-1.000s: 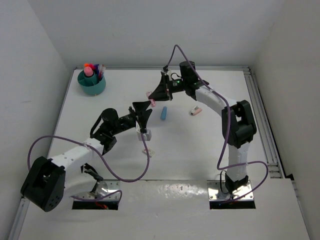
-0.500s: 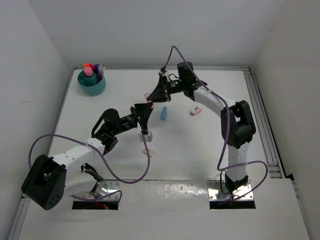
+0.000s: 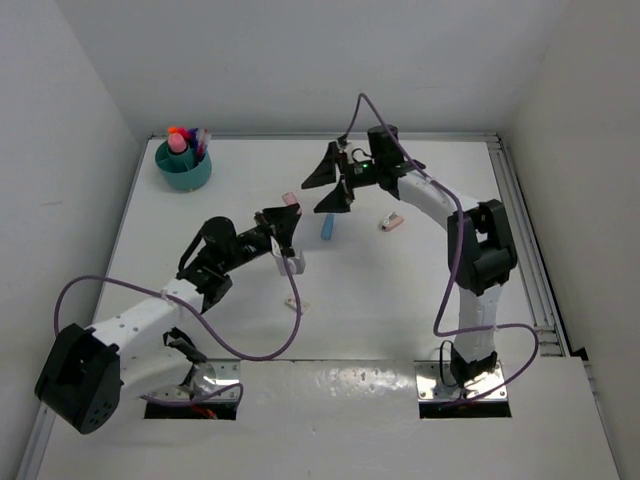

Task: Sort the stationery into containers
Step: Pass the stationery from the right arm to the left, then place the stationery into the container

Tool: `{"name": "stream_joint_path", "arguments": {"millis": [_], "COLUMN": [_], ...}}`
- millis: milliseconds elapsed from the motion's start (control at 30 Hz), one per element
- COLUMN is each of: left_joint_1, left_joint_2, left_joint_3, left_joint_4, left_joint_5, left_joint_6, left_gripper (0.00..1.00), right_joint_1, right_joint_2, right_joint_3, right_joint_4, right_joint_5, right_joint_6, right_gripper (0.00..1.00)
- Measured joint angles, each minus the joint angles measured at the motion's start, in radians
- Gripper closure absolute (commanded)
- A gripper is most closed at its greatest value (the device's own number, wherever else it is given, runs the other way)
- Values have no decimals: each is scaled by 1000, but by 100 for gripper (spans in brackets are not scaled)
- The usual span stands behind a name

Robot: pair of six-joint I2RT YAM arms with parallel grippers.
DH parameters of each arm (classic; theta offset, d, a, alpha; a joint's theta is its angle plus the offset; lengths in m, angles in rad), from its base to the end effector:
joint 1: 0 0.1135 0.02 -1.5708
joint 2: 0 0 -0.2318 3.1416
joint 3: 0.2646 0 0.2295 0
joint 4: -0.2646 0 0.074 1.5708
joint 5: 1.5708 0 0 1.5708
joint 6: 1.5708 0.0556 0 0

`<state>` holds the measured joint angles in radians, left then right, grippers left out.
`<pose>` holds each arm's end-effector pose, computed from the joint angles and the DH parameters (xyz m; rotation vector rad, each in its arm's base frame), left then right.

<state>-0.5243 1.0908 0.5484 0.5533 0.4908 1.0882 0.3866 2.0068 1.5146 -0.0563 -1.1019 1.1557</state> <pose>0.2091 -0.1512 0.2575 1.3578 0.7712 0.0616 0.3759 0.2066 0.2201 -0.1285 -2.4360 -1.9177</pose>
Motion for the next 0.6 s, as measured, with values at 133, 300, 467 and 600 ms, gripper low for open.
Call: {"name": "stream_joint_path", "arguments": {"millis": [133,300,467,600], "left_joint_1": [4,183,539,745], "left_joint_2": [-97,-60,96,222], "left_joint_3": [11,208,416,489], "left_joint_4": [-63,-249,-345,-356], "left_joint_5": [-109,-273,-301,-243], "left_joint_6": [-169,-478,-753,-917], "left_gripper": [100,100,100,100], "right_joint_1": [-120,-278,-326,-326], "right_joint_2": [-5,-47,-112,-121], "right_joint_3": [-3,-4,-5,-5], "right_joint_4": [-118,-310,-471,-536], "right_joint_5": [60,215,348,387], "right_joint_6": [-104,-311,-527,-615], "right_gripper": [2,5,7,8]}}
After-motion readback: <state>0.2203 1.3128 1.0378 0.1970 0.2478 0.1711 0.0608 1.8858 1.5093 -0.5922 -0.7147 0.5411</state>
